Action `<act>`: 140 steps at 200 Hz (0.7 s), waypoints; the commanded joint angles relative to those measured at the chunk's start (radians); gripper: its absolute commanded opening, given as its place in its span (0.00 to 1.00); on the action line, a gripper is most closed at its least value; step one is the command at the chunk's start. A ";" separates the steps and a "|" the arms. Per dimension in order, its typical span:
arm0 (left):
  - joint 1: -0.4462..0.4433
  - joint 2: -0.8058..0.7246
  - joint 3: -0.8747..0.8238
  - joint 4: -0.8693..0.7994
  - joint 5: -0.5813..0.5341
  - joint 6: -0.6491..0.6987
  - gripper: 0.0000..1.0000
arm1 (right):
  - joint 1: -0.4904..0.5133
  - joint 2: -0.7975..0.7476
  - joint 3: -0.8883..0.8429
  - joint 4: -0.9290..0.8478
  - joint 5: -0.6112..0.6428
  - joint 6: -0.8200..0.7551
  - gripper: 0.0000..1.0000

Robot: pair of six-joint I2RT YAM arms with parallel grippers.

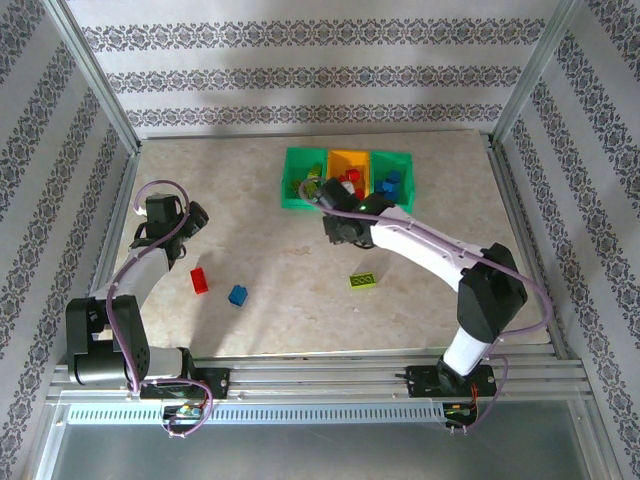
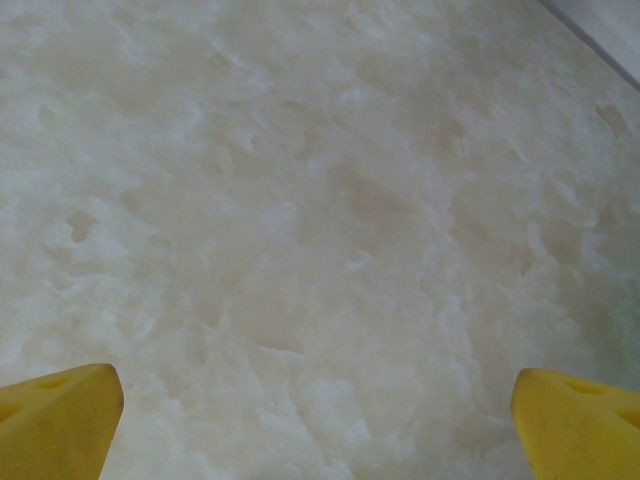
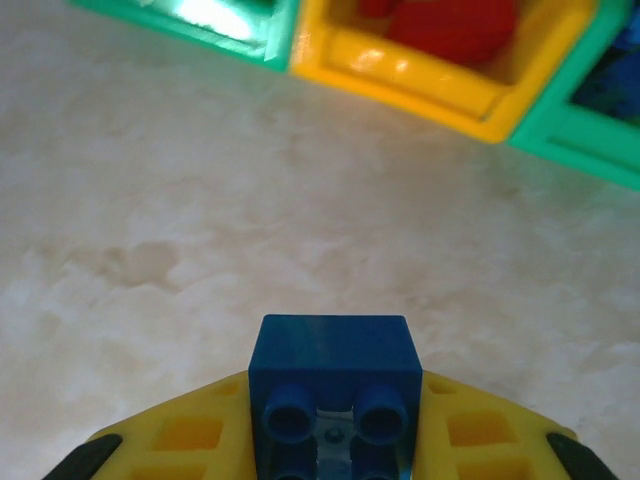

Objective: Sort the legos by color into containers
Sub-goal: Place the lego in the container.

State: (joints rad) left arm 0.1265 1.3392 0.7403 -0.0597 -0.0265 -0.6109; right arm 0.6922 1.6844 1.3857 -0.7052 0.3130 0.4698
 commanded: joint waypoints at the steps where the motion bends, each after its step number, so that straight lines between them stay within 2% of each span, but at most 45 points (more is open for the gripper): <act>1: 0.015 -0.045 -0.004 -0.019 -0.007 0.007 1.00 | -0.086 -0.044 -0.007 0.077 -0.030 -0.028 0.21; 48: 0.015 -0.064 -0.007 -0.025 -0.001 0.008 1.00 | -0.242 0.003 0.063 0.133 -0.072 -0.062 0.21; 140: 0.015 -0.071 -0.009 -0.041 0.007 0.016 1.00 | -0.422 0.314 0.351 0.119 -0.126 -0.120 0.22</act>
State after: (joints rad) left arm 0.1265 1.2892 0.7383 -0.0673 -0.0261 -0.6106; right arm 0.3046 1.9453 1.6722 -0.5774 0.2153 0.3798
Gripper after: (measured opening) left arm 0.995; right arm 0.269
